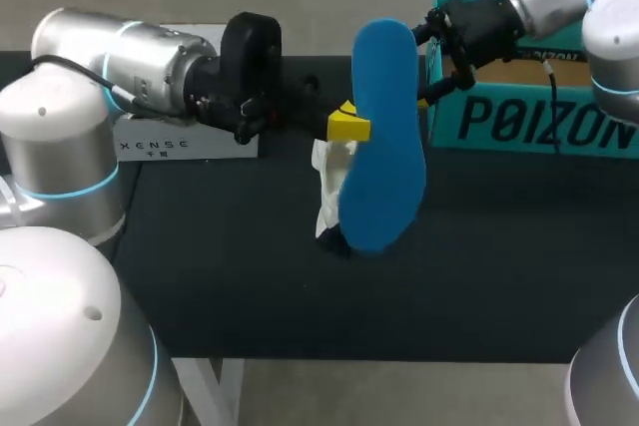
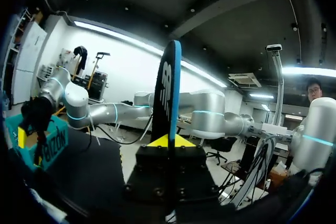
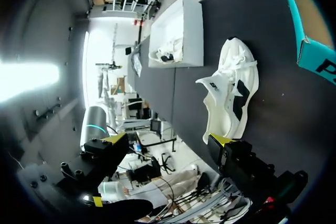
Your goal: Take the shoe out of the shoebox, open the shoe tongue, remove and reinsert the insole, then place the shoe into the shoebox
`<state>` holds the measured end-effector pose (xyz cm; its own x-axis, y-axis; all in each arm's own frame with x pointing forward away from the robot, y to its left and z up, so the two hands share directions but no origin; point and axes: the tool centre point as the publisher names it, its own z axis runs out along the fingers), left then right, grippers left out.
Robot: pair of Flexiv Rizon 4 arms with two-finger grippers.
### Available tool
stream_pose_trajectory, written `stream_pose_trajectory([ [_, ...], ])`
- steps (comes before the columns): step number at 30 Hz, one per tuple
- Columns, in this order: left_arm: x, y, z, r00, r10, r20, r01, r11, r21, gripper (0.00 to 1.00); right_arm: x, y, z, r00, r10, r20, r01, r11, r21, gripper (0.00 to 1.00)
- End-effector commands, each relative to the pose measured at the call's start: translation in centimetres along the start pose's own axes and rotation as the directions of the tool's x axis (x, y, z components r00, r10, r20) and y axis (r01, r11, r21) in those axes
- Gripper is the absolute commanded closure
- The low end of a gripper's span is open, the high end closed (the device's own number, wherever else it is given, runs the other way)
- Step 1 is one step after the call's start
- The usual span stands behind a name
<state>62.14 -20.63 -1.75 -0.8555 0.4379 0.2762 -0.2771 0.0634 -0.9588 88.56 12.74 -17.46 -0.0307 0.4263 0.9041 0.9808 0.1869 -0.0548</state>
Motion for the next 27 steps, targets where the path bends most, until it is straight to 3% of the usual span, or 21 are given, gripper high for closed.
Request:
stream_pose_trajectory([
  [1, -0.6, -0.9, -1.1, 0.981, 0.194, 0.022, -0.187, 0.966, -0.177, 1.00, 0.4, -2.0, -1.4, 0.935, -0.005, -0.354, -0.087, 0.966, -0.244, 0.00],
  [6, -1.6, -1.3, -2.8, 0.927, 0.372, 0.057, -0.342, 0.896, -0.285, 1.00, 1.4, -2.0, -2.8, 0.936, -0.033, -0.351, -0.070, 0.958, -0.278, 0.00],
  [13, -1.8, -1.3, -3.5, 0.921, 0.379, 0.093, -0.345, 0.901, -0.262, 1.00, 1.9, -2.2, -3.3, 0.923, -0.006, -0.384, -0.102, 0.960, -0.261, 0.00],
  [22, -1.8, -1.3, -3.5, 0.921, 0.379, 0.093, -0.345, 0.901, -0.262, 1.00, 3.3, -2.9, -4.0, 0.936, -0.015, -0.351, -0.088, 0.957, -0.277, 0.00],
  [27, -3.4, -2.0, -3.8, 0.822, 0.564, 0.079, -0.524, 0.803, -0.282, 1.00, 3.8, -3.1, -4.4, 0.940, -0.018, -0.340, -0.085, 0.955, -0.284, 0.00],
])
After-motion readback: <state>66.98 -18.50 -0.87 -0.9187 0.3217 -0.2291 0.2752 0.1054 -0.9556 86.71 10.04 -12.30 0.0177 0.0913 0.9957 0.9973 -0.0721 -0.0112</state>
